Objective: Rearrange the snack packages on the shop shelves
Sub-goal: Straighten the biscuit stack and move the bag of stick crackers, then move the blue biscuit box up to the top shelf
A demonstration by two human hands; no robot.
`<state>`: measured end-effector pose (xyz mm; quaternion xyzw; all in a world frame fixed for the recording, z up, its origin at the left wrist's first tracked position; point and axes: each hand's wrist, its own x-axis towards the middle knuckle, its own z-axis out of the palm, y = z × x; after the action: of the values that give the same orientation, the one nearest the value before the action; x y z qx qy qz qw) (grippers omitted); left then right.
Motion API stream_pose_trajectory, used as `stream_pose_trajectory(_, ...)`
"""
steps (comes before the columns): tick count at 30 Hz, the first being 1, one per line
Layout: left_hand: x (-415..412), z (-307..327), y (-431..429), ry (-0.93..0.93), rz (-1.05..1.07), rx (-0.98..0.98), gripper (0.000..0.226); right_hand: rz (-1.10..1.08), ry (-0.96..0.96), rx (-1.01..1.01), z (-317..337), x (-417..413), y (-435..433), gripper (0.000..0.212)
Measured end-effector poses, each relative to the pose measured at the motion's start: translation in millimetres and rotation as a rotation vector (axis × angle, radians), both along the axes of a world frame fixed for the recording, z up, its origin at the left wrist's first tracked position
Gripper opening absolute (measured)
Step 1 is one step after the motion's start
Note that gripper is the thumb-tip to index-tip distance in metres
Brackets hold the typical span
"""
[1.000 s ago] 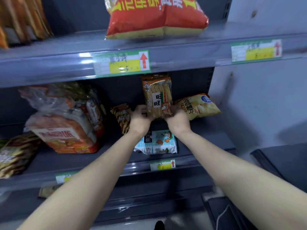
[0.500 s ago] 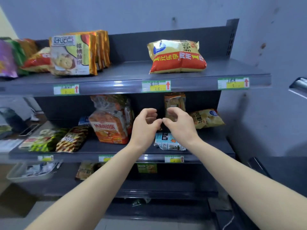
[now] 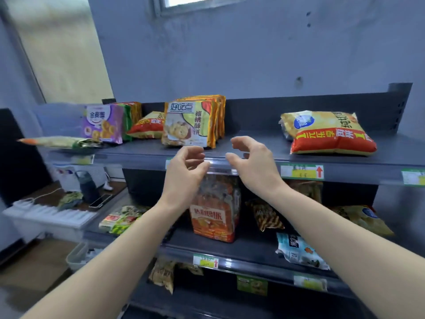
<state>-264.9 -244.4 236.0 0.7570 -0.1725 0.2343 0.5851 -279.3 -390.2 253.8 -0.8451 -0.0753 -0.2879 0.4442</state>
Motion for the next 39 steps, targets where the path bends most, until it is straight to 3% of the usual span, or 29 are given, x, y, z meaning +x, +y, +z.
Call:
stream_pose_trajectory(17, 128.3, 10.9, 234.8, 0.075, 0.199, -0.038, 0.017, 0.195, 0.031, -0.022, 15.0, 148.5, 230.9, 0.037)
stream_pose_trajectory(25, 153.2, 8.7, 310.0, 0.093, 0.478, -0.093, 0.014, 0.392, 0.065, -0.120, 14.0, 197.1, 303.3, 0.044)
stream_pose_trajectory(31, 175.4, 8.9, 348.8, 0.243, 0.554, -0.152, 0.016, 0.472, -0.010, -0.436, 25.8, 238.5, 366.9, 0.058)
stream_pose_trajectory(39, 178.3, 0.2, 370.4, 0.302, 0.585, -0.117, 0.020, 0.313, -0.041, -0.841, 16.7, 269.5, 413.7, 0.059)
